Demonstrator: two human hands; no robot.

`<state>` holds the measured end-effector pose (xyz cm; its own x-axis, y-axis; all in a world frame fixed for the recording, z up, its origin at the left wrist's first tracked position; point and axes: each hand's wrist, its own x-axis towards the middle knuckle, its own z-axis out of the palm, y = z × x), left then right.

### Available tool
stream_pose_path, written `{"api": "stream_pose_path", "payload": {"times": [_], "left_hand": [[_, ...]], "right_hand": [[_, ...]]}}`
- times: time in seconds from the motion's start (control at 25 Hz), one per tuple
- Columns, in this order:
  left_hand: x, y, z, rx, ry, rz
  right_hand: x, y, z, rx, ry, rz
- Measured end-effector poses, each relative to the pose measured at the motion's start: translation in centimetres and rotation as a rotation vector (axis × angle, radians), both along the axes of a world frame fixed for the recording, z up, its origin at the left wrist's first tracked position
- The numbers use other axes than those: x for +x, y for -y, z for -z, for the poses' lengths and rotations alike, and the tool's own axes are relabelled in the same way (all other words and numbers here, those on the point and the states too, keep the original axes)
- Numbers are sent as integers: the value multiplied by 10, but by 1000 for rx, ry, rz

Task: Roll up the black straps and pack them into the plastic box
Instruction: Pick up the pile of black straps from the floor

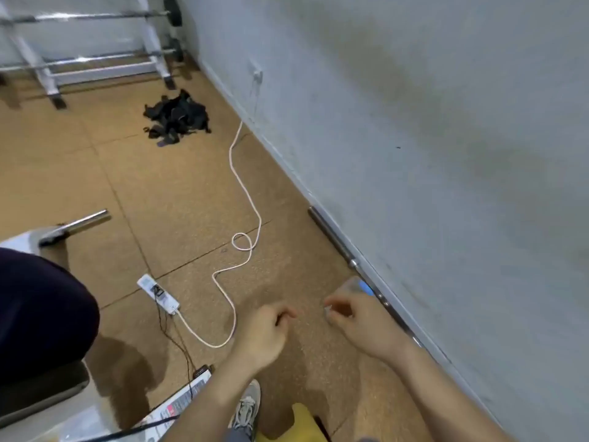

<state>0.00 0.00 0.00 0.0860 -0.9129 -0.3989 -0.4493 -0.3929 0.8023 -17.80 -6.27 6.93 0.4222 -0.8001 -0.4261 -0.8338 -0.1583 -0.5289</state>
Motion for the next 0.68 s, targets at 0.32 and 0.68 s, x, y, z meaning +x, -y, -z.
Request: {"api": "stream_pose_path", "payload": {"times": [0.32, 0.68], "left_hand": [[86, 95, 0, 170, -440, -700], [243, 305, -13, 130, -126, -912]], "right_hand": [[114, 119, 32, 631, 569, 684], [209, 399, 43, 834, 859, 700]]}}
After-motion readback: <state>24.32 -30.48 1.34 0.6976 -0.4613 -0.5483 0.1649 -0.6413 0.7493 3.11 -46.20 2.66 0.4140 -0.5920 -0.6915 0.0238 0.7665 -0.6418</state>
